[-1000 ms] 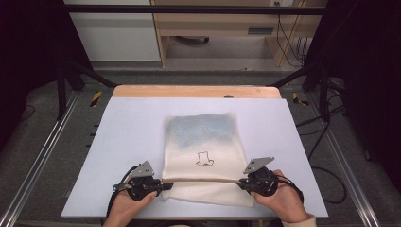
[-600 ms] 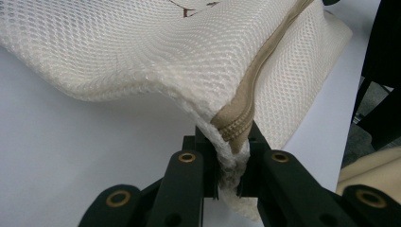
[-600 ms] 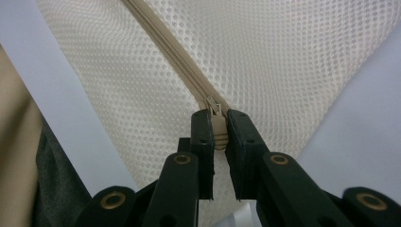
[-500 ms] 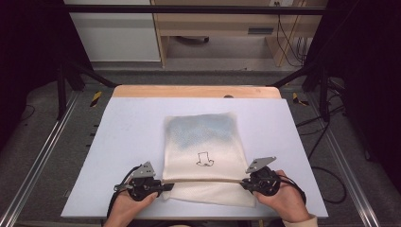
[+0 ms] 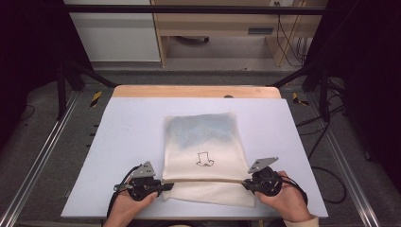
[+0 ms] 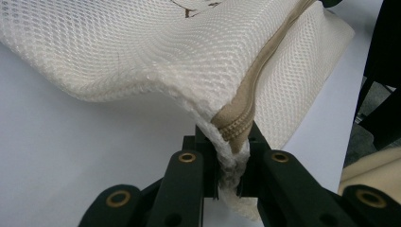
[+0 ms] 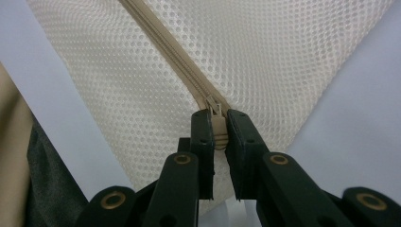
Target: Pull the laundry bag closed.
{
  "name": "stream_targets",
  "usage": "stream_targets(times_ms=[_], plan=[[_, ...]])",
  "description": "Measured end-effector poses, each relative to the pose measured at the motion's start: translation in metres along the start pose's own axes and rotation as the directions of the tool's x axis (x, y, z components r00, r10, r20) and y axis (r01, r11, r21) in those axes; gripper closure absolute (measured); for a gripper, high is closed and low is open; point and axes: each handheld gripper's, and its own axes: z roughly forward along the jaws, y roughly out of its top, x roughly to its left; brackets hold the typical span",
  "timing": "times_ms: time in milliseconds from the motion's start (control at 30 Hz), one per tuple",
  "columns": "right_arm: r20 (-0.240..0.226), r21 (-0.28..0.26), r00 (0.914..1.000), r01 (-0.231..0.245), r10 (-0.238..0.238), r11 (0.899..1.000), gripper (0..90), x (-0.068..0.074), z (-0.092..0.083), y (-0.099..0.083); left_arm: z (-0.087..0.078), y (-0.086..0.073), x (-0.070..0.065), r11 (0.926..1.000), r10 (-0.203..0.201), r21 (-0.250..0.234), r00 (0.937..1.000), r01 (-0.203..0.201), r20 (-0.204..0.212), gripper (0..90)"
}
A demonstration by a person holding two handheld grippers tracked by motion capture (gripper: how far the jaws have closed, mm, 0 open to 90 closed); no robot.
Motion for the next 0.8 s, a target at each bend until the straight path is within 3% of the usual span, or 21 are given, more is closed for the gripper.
stream_targets(times_ms=[800], plan=[[0.003,-0.015,0.9996,-0.028,0.028,0.999,81.9,-0.0047,-0.0055,-0.0098,-0.0012,0.0007,0.0006,1.0,0.006,-0.003,1.0,-0.006,-0.007,82.2]])
